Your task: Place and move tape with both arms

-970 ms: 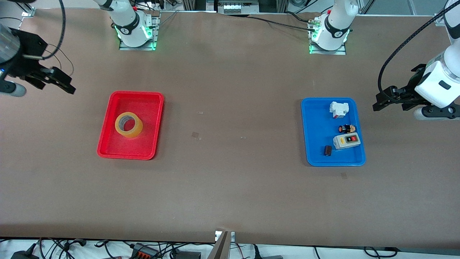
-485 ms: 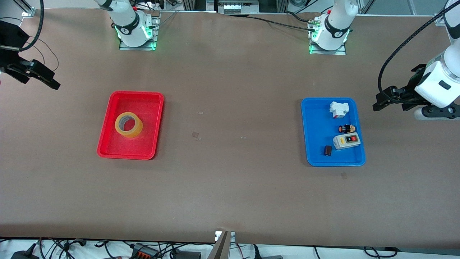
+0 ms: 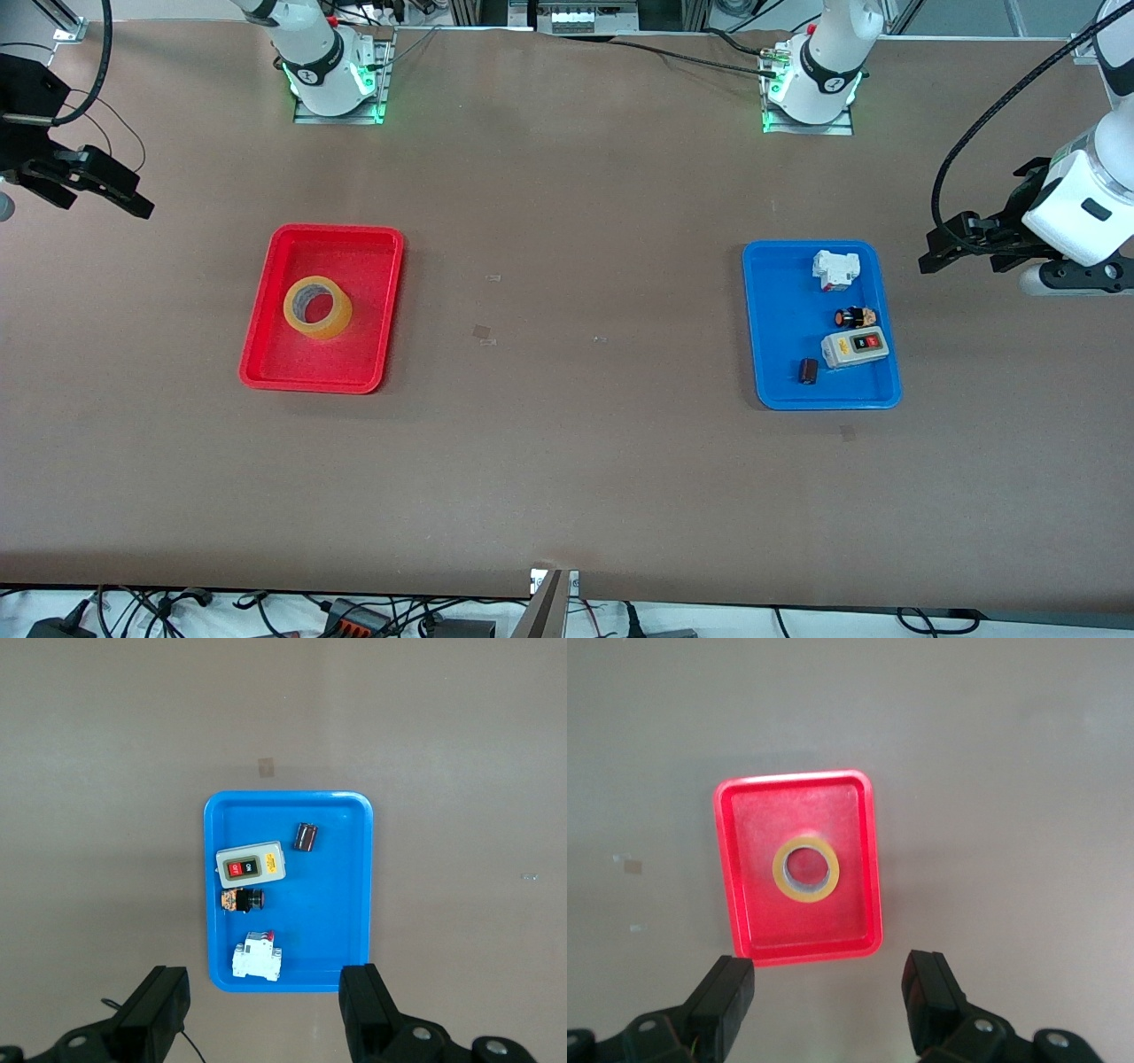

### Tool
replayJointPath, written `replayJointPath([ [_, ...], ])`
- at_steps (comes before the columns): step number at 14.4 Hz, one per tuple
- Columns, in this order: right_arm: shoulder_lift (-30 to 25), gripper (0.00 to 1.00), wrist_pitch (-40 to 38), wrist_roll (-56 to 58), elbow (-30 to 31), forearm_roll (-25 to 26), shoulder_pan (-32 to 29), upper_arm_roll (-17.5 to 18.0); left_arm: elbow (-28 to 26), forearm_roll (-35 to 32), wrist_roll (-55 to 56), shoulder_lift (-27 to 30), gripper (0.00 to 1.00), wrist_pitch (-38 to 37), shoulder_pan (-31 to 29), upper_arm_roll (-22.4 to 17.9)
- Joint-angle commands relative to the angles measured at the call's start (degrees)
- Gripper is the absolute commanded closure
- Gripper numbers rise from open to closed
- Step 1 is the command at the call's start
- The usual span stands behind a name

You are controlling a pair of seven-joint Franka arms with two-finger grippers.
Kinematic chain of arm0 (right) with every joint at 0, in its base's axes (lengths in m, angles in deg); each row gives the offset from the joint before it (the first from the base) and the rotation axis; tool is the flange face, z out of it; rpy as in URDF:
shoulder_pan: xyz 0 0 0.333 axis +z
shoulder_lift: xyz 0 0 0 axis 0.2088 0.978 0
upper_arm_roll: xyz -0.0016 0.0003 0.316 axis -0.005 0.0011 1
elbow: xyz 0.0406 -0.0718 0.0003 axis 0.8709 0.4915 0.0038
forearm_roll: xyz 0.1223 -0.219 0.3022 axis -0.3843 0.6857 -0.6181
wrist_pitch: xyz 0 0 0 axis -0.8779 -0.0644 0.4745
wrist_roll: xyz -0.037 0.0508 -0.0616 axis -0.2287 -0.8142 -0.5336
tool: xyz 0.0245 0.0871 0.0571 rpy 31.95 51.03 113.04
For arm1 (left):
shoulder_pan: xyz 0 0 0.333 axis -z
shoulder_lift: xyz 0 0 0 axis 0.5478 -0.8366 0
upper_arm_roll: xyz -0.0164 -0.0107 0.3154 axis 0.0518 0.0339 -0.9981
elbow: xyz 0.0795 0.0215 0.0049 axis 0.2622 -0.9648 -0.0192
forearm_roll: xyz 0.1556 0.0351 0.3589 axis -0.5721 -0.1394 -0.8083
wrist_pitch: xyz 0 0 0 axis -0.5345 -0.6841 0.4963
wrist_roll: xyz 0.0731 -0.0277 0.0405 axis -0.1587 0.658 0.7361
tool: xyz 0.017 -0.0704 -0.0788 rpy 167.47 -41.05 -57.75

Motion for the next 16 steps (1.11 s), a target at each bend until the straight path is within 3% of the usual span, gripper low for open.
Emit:
replayJointPath([
  [1, -1.3, 0.02, -2.6, 1.3, 0.2, -0.8, -0.8, 1.6, -1.1, -0.9, -1.3, 1.1, 0.00, 0.0, -0.2, 0.2],
  [3, -2.1, 0.02, -2.3, 1.3, 1.5, -0.8, -2.0, 3.0, -1.1, -0.8, -1.3, 1.2, 0.00, 0.0, -0.2, 0.2],
  [16, -3.4, 0.02, -1.0, 1.4, 4.5, -3.0, -1.9, 3.1, -1.1, -0.8, -1.0, 1.1, 0.00, -0.1, -0.1, 0.2],
])
